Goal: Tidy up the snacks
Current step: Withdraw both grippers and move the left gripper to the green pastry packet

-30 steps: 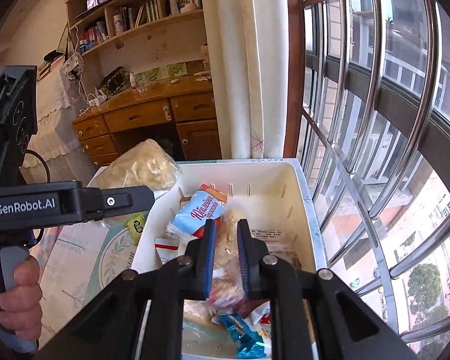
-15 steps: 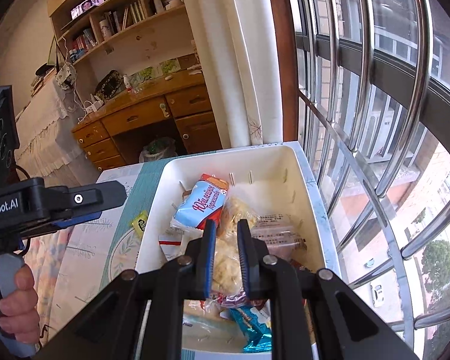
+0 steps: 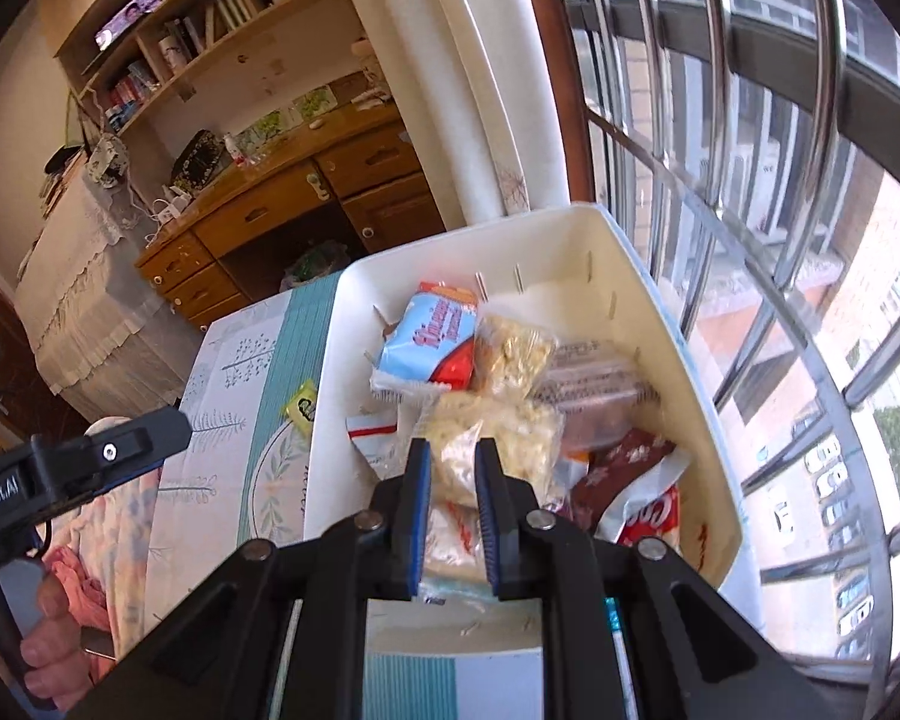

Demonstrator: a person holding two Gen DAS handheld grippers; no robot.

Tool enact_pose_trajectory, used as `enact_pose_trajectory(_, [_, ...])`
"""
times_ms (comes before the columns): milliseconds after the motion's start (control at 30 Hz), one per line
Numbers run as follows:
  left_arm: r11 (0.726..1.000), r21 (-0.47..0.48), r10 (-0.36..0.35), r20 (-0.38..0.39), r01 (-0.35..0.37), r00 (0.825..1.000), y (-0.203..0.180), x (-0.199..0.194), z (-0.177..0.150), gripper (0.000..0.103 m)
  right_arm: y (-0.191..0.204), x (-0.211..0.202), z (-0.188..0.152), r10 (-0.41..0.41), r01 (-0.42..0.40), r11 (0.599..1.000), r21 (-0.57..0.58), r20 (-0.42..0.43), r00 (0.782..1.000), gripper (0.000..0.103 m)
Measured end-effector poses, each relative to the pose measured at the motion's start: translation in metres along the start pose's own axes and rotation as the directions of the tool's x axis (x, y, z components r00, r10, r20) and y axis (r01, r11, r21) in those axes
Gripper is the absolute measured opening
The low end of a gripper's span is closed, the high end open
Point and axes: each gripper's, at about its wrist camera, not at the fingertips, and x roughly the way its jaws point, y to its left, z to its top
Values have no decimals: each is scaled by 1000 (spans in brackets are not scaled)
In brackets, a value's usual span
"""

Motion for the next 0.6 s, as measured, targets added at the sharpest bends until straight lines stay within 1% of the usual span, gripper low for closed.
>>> enact_pose_trajectory(167, [999,24,28,-37,-27,999,20,3,-3,74,2,7,-10,-46,50,996,77,-45,998,17])
enact_pose_trajectory(233, [998,42,41,-51,-39,998,27,5,-3,74,3,9,-14,-63,68,992,107,-54,997,22])
enact_pose_trajectory(400, [994,100,62,-95,-52,994,43,10,0,74,9,9,-22,-118,126,978,166,-58,991,27])
enact_pose_trajectory(467, [991,125,64,-110,-50,992,50,12,3,74,11,10,-24,-137,145,972,187,-57,989,31])
enact_pose_trajectory(533, [988,148,65,-119,-47,991,55,15,7,74,13,10,-26,-156,164,965,206,-55,986,37])
enact_pose_trajectory(600, [984,171,66,-129,-44,989,59,18,11,74,15,10,-29,-175,185,956,229,-63,983,40])
